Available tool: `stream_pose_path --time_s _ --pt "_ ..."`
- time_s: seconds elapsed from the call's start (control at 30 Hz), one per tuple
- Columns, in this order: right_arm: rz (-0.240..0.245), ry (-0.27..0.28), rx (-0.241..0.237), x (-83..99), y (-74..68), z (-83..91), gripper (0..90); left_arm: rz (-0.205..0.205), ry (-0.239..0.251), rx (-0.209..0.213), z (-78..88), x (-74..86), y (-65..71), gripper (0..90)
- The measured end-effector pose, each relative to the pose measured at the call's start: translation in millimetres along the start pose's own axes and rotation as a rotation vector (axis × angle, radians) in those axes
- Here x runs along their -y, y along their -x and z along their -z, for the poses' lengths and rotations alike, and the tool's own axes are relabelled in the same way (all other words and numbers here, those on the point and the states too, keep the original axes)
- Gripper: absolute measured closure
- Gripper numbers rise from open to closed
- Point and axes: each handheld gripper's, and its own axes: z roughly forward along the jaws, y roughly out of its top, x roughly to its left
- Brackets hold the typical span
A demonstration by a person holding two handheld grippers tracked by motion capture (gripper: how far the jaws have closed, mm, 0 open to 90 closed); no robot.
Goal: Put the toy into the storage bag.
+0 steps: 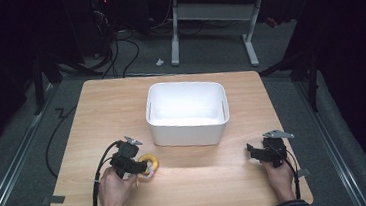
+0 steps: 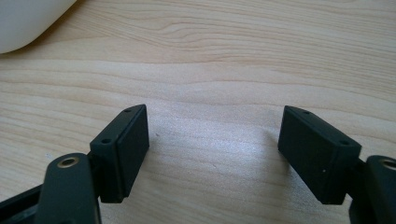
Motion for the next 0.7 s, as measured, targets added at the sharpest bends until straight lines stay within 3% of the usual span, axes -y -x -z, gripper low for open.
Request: stream_pose_path --time_s 0.13,0.37,0.7 --pt "0.002 0.000 0.000 0.0 0.1 0.0 24.7 0.004 -0.032 -0.002 -8.2 -3.0 -0.3 46.4" --pt "0.003 0.000 -0.001 0.0 0.1 0.0 24.7 0.011 -0.043 -0.013 -16.7 -5.7 -0.1 46.8" --pt "0.005 0.000 -0.002 0.0 -0.1 0.0 24.7 0.020 -0.083 -0.008 -27.9 -5.7 -0.5 55.3"
